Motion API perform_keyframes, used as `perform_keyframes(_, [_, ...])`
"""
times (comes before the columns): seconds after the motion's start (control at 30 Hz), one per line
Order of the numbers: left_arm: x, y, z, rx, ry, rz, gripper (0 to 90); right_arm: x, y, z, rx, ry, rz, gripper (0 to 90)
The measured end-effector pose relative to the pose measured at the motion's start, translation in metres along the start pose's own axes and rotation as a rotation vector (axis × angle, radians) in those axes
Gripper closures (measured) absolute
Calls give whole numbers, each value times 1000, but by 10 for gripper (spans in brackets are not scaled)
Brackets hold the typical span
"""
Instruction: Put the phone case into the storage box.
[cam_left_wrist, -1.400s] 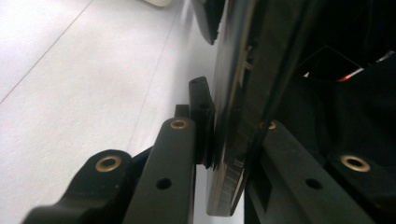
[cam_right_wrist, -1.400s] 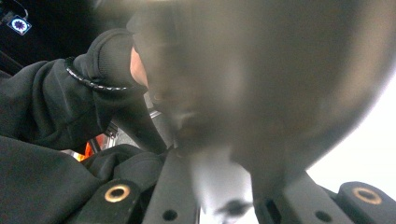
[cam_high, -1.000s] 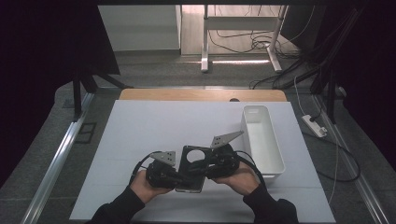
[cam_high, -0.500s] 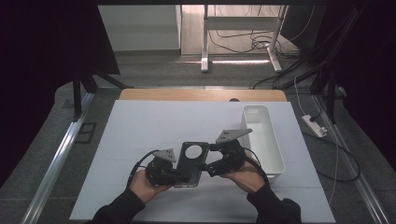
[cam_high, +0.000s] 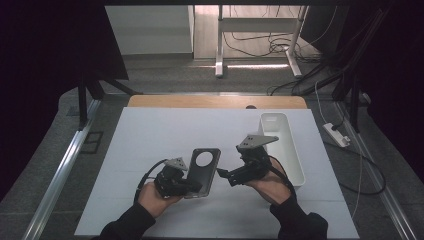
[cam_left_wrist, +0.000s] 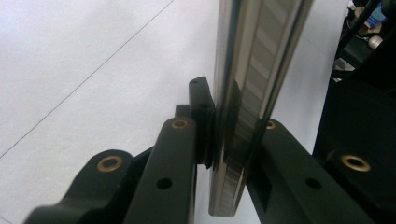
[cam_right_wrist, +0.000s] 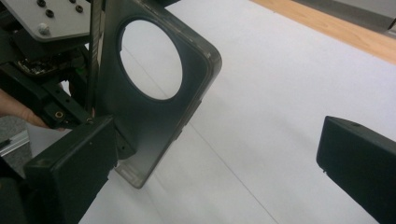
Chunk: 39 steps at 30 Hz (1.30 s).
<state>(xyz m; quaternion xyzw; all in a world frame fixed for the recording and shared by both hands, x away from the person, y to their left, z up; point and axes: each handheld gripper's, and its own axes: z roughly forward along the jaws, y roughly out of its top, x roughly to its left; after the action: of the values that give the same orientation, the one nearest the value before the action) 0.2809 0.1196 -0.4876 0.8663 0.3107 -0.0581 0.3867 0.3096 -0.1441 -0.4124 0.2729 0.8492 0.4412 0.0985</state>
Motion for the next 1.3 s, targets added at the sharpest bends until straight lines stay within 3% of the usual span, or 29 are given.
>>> perform_keyframes(0.17, [-1,0,1,1,-2,4,851,-1,1,-2,-6,12,31,0])
perform_keyframes(0.27, [-1,0,1,3,-7,8,851,-1,3,-4,-15,16,21,0])
perform_keyframes(0.47, [-3,1,2,4,-16,17,850,2,6,-5,-9,-27,10,0])
perform_keyframes(0.77, [-7,2,3,6,-32,33,850,6,9,-8,-21,-40,16,19])
perform_keyframes(0.93, [-8,2,4,8,-39,47,850,6,10,-11,-22,-54,3,175])
perform_keyframes(1.03, [-8,2,4,13,-43,52,851,6,10,-12,-21,-38,-1,317])
perform_keyframes(1.07, [-8,2,4,13,-43,52,851,6,10,-12,-21,-38,-1,317])
perform_keyframes(1.13, [-9,2,4,19,-50,58,850,8,10,-13,-27,-19,-14,451])
perform_keyframes(1.3, [-9,2,5,17,-69,55,850,9,11,-15,-34,4,-36,597])
